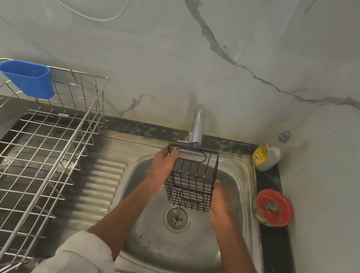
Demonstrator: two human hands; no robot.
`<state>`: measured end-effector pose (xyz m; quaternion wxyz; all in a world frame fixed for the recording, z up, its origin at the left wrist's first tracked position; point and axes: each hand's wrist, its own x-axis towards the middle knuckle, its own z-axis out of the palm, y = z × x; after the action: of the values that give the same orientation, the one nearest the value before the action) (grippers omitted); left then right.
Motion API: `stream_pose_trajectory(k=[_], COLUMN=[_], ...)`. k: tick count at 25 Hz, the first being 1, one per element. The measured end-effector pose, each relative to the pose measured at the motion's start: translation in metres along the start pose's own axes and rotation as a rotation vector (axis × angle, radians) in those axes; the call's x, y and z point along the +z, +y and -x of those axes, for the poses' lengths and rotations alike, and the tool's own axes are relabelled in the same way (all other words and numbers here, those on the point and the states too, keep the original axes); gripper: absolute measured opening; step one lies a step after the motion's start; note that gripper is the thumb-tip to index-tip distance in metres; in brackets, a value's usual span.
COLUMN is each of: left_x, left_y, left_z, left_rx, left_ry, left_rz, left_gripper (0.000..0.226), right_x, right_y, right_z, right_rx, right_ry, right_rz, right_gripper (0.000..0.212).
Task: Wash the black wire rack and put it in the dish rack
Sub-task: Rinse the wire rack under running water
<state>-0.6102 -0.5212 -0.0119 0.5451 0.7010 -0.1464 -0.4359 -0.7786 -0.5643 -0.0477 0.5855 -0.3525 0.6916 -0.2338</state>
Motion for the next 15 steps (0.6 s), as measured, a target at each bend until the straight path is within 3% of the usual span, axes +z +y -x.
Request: stream_pose_trajectory(k=[1, 4, 8, 10, 12, 13, 15], left_x=[0.006, 0.022, 0.036, 0.041, 0.042, 0.040, 0.034], left_y=[0.003, 0.015, 0.031, 0.034, 0.032, 0.028, 0.020], left_z=[-0.003, -0.011, -0.013, -0.012, -0.008, -0.004, 0.010], left_rx=[0.023, 0.036, 0.093, 0.136, 0.168, 0.186, 0.242], left_ry=[-0.025, -0.071, -0.193, -0.281, -0.356, -0.374, -0.403], left_rz=[-0.054, -0.163, -0.288, -0.387, -0.445, -0.439, -0.412], left_gripper=[0.015, 0.019, 0.027, 0.033, 0.024, 0.017, 0.031], right_x=[-0.005, -0.022, -0.043, -0.054, -0.060, -0.061, -0.060], right_y=[-0.004, -0.010, -0.023, -0.021, -0.014, -0.010, -0.006], right_z=[0.005, 0.011, 0.028, 0.020, 0.007, 0.001, 0.005], right_rx=[-0.074, -0.099, -0.112, 0.027, 0.201, 0.280, 0.399], right_ry=[-0.002, -0.045, -0.151, -0.225, -0.262, -0.274, -0.253], right_rz=[-0.003, -0.050, -0.167, -0.284, -0.448, -0.516, -0.590], right_gripper=[0.041, 0.094, 0.059, 0.076, 0.085, 0.080, 0.055])
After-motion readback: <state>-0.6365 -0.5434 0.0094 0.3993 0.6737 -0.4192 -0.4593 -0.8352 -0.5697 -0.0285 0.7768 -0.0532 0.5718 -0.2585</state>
